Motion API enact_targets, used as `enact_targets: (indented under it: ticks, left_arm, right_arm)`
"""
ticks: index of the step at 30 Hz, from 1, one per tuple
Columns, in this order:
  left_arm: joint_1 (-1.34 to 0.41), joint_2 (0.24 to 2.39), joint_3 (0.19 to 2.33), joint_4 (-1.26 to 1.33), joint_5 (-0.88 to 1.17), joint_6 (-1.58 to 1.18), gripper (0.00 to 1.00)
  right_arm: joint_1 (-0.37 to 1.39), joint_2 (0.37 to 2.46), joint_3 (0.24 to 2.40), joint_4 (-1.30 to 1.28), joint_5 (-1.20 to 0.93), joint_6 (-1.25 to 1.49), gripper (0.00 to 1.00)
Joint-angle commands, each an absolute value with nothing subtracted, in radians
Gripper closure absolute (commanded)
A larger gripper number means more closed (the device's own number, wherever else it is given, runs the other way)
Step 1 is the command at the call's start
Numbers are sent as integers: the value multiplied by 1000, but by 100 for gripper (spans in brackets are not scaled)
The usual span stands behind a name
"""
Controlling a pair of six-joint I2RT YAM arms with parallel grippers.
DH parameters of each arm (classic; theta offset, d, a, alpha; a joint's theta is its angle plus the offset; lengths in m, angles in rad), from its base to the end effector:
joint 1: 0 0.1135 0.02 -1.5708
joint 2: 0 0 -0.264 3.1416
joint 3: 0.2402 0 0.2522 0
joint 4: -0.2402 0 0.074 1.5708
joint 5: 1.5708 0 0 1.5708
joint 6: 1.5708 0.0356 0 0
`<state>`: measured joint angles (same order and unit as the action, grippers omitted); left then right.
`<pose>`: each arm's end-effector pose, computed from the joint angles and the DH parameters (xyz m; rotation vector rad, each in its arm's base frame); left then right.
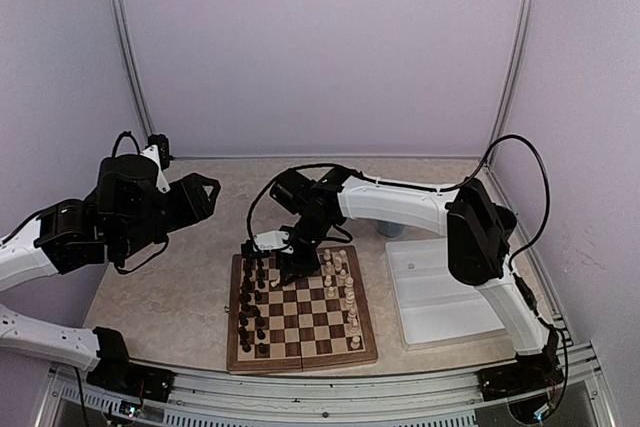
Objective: Set up the chess pieces on the board
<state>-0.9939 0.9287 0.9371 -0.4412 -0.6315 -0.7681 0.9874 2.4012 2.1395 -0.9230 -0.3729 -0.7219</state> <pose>0.1265 -0.1558 0.3439 -0.1817 1.9464 -0.5462 0.2687 0.4306 0.1869 -2.1419 1.7295 0.5856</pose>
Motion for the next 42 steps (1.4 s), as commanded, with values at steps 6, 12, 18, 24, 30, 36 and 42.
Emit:
enact_targets:
  ticks: [6,12,18,24,30,36,42]
  left_arm:
    - [-986,934,934,-431,-627,-757,37]
    - [-985,933,927,-431,-628,-762,37]
    - [-981,934,921,-426,-623,-763,37]
    - [-945,958,917,-392,-580,-740,37]
    - [-825,985,866,-261,-420,-697,37]
    - [-795,1021,806,-20,-182,-689,40]
    - [-818,1116,789,191,15,-733,41]
  right_arm:
    - [1001,2464,2188,-951,-400,-757,57]
    - [1011,2475,2190,-958,-396,-767,64]
    - [1012,2469,2179,-973,-378,-767,79]
    - [1008,2374,2071,-956,-363,-752,91]
    - [962,2172,1997,-906,-508,-679,94]
    - [877,1985,1914,-783,-688,-533,96]
    - [836,1890,1824,-687,-717,-456,95]
